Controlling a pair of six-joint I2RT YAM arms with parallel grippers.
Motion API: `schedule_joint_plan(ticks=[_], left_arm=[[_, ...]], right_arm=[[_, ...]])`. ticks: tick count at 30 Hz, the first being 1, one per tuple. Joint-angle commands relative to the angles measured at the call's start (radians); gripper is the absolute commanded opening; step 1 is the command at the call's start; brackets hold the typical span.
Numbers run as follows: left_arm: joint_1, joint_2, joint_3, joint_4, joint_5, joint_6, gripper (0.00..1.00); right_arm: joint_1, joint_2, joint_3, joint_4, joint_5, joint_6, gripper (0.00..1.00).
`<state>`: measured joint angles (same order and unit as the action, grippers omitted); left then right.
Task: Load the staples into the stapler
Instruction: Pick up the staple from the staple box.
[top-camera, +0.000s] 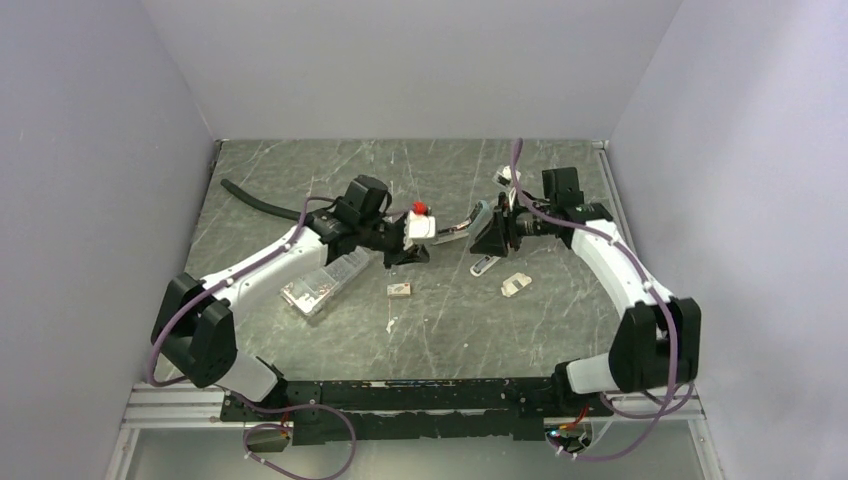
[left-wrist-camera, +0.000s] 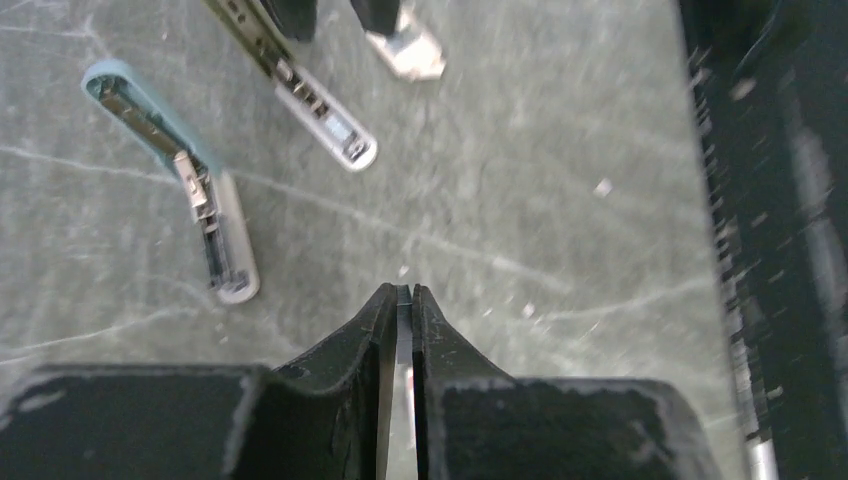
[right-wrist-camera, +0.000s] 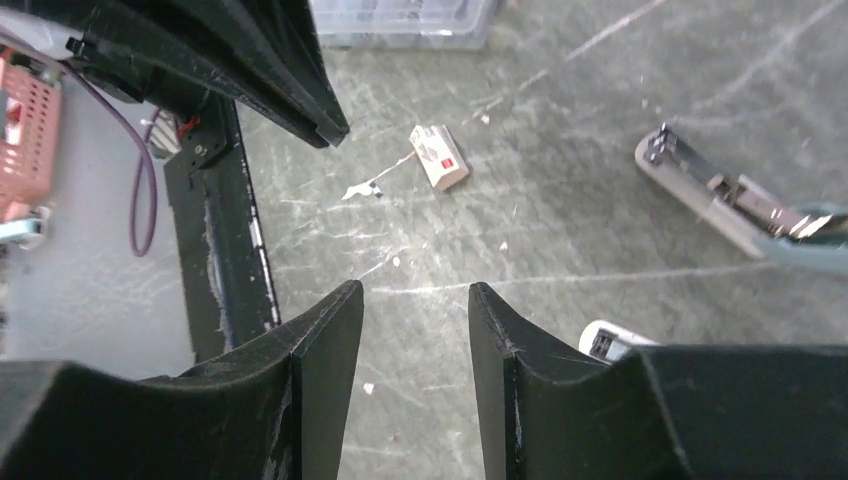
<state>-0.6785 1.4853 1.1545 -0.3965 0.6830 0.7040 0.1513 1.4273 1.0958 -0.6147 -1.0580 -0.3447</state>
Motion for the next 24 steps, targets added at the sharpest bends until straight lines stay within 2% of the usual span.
schedule_joint_plan(ticks=[1, 6, 12, 17, 24], left_arm=[[0.037, 0.023, 0.034, 0.204, 0.309, -0.420, 0.14], [0.058, 0.108, 0.076, 0.380, 0.397, -0.736, 0.14], [0.080, 0.188, 0.068, 0.744, 0.449, -1.130, 0.14], [0.080, 0.219, 0.080, 0.861, 0.451, -1.263, 0.15], [0.080, 0.263, 0.043, 1.132, 0.441, -1.499, 0.15]], right_arm=[[0.021, -0.108, -0.076, 0.285, -0.051, 0.033, 0.48], [0.064, -0.177, -0.133, 0.356, -0.043, 0.035, 0.49], [0.080, -0.256, -0.188, 0.411, -0.049, 0.052, 0.54], [0.087, -0.269, -0.195, 0.370, -0.048, 0.006, 0.59], [0.093, -0.263, -0.189, 0.435, -0.038, 0.071, 0.58]])
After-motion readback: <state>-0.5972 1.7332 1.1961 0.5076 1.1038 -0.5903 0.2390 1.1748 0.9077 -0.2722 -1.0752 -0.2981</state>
